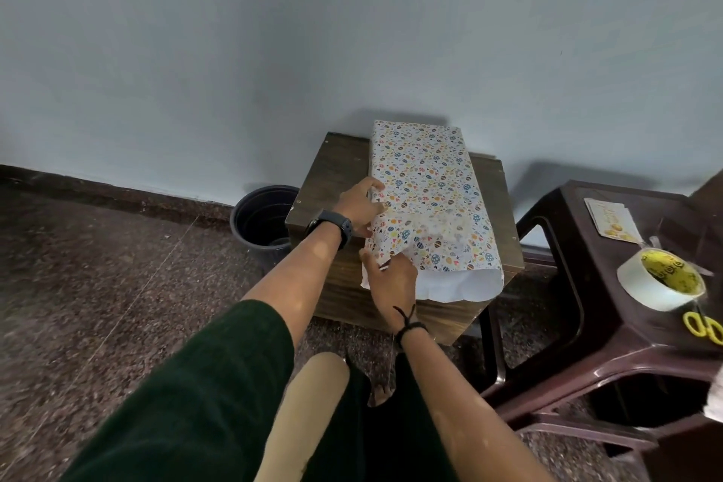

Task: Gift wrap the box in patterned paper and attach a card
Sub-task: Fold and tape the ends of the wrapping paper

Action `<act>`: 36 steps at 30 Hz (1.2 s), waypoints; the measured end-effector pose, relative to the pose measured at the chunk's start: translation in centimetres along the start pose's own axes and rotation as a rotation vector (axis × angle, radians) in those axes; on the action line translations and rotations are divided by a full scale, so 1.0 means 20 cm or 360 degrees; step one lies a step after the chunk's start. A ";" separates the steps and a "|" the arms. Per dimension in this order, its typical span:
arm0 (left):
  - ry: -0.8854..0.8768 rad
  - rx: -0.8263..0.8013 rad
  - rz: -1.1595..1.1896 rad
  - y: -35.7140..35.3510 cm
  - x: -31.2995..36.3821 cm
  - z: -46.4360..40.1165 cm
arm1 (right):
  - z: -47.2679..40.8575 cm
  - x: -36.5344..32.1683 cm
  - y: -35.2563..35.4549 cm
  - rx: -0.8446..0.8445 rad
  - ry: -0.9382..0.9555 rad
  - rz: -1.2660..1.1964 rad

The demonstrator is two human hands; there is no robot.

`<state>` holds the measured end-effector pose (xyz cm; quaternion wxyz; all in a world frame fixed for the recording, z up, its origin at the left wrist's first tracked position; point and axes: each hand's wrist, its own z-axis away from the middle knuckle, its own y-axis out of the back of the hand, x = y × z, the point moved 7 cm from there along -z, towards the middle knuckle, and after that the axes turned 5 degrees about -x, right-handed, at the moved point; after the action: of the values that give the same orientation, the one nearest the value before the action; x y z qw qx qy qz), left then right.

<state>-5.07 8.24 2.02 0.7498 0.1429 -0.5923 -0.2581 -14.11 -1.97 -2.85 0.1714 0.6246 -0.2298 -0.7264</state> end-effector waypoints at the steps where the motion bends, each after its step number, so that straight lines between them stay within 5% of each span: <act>1: -0.0001 0.0015 -0.0003 0.00 0.00 0.00 | 0.00 -0.03 0.03 0.0135 0.0133 0.0152; 4: -0.0012 0.0024 0.0040 -0.01 0.00 -0.01 | 0.04 -0.10 0.06 0.0440 0.0529 0.0707; 8: -0.0033 0.0031 -0.0025 -0.02 0.00 -0.03 | 0.06 -0.07 0.04 0.0318 0.0617 0.0978; 19: -0.0054 0.0013 0.0142 -0.04 -0.03 -0.02 | 0.10 0.10 0.12 -0.0152 0.0694 0.0823; 23: -0.0098 0.0056 0.0052 -0.07 -0.05 -0.01 | 0.13 0.20 0.39 0.0170 0.0300 0.0260; 27: -0.0107 0.0019 -0.0085 -0.12 -0.05 0.00 | 0.11 0.34 0.34 -0.0066 -0.0461 -0.0991; 29: -0.0057 -0.0014 -0.0090 -0.13 -0.05 0.01 | 0.08 0.32 0.32 -0.0125 -0.0495 -0.1485; 36: -0.0037 -0.0046 0.0124 -0.17 -0.05 0.04 | 0.08 0.15 0.29 -0.0358 -0.0374 -0.2100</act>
<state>-6.69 6.09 -0.29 0.7543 0.1059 -0.6023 -0.2387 -16.35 -8.24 -1.95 -0.2699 0.5294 0.2593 -0.7613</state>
